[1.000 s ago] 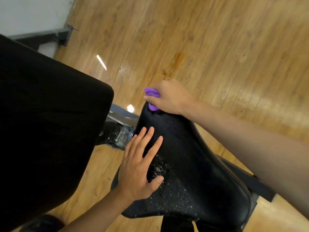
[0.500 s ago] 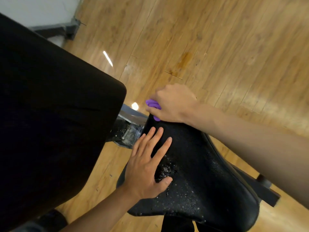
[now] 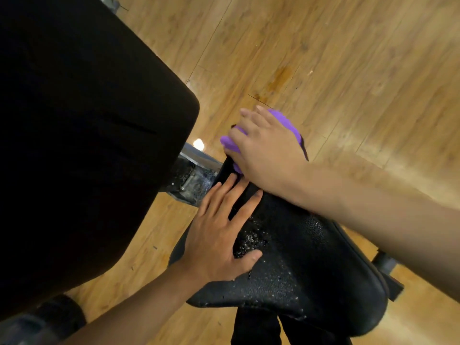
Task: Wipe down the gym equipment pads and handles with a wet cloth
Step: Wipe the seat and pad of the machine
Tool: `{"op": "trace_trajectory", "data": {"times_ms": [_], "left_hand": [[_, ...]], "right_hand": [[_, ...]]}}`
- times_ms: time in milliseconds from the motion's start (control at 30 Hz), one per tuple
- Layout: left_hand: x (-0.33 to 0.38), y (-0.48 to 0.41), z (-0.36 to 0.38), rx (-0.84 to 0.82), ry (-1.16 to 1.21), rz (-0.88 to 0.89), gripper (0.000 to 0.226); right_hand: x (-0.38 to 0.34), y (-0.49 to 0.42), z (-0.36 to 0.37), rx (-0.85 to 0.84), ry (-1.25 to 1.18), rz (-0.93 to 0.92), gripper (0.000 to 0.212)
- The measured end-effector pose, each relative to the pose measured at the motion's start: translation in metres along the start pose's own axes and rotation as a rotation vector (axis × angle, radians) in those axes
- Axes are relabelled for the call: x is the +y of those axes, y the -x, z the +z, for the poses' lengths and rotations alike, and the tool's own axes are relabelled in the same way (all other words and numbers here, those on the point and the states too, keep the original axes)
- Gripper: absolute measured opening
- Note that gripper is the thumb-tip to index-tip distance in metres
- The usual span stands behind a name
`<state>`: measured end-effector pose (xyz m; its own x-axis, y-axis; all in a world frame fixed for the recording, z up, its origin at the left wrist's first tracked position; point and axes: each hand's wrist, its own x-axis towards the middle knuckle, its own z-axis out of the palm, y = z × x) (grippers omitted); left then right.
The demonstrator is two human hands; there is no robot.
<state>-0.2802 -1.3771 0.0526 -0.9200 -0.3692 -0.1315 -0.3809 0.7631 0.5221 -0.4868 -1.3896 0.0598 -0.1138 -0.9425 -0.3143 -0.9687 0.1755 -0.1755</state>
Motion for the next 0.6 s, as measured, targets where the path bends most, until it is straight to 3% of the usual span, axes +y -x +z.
{"op": "trace_trajectory", "data": {"times_ms": [67, 167, 333, 400, 467, 567, 600], "left_hand": [[0.0, 0.001, 0.001, 0.015, -0.007, 0.028, 0.08], [0.0, 0.0, 0.001, 0.029, -0.006, 0.029, 0.079], [0.0, -0.001, 0.001, 0.025, 0.013, 0.021, 0.082], [0.001, 0.0, 0.0, 0.018, 0.03, 0.014, 0.083], [0.0, 0.0, -0.002, 0.021, 0.021, 0.01, 0.083], [0.002, 0.0, 0.0, 0.019, 0.014, 0.006, 0.083], [0.002, 0.0, 0.0, 0.02, 0.014, 0.004, 0.081]], "right_hand": [[0.003, 0.049, 0.012, 0.155, -0.023, -0.011, 0.053], [0.009, 0.044, 0.016, 0.139, -0.056, 0.019, 0.058], [0.014, -0.007, 0.005, 0.068, -0.279, 0.288, 0.031], [0.012, 0.053, 0.006, 0.106, -0.307, 0.334, 0.049], [0.001, 0.121, -0.001, 0.035, -0.421, 0.386, 0.073], [0.007, 0.133, 0.01, -0.034, -0.636, 0.438, 0.078], [0.014, 0.114, 0.011, 0.021, -0.732, 0.441, 0.076]]}}
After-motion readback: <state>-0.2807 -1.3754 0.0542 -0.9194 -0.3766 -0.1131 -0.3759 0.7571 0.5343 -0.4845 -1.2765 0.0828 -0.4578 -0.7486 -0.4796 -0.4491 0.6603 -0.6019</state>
